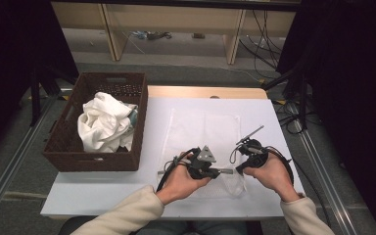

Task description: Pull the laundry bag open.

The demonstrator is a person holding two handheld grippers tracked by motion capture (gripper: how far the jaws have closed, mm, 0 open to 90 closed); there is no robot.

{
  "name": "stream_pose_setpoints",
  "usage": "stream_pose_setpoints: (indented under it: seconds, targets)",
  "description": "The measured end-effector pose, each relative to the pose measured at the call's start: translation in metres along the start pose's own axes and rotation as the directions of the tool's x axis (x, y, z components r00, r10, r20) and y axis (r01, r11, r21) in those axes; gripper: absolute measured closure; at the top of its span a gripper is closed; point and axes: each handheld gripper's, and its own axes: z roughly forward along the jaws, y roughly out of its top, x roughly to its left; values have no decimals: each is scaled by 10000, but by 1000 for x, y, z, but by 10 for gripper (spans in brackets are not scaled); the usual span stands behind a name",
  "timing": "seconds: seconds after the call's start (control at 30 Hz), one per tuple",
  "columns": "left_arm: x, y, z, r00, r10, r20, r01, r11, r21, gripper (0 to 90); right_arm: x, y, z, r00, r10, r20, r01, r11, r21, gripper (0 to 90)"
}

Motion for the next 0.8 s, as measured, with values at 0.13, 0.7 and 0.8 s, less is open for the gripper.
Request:
stream_pose_setpoints:
  seconds: [0.13, 0.7, 0.8]
  targets:
    - [0, 0, -1, 10000, -58, 31, 58, 10000, -2, 862, -1, 0, 0, 10000, -51, 40, 51, 10000, -38, 874]
    - [3, -5, -12, 9997, -225, -65, 225, 9997, 18, 862, -3, -1, 3, 9996, -189, 190, 190, 9998, -85, 874]
    - [4, -6, -16, 9999, 31, -103, -31, 10000, 75, 862, -3, -1, 3, 9996, -293, 62, 293, 9995, 128, 874]
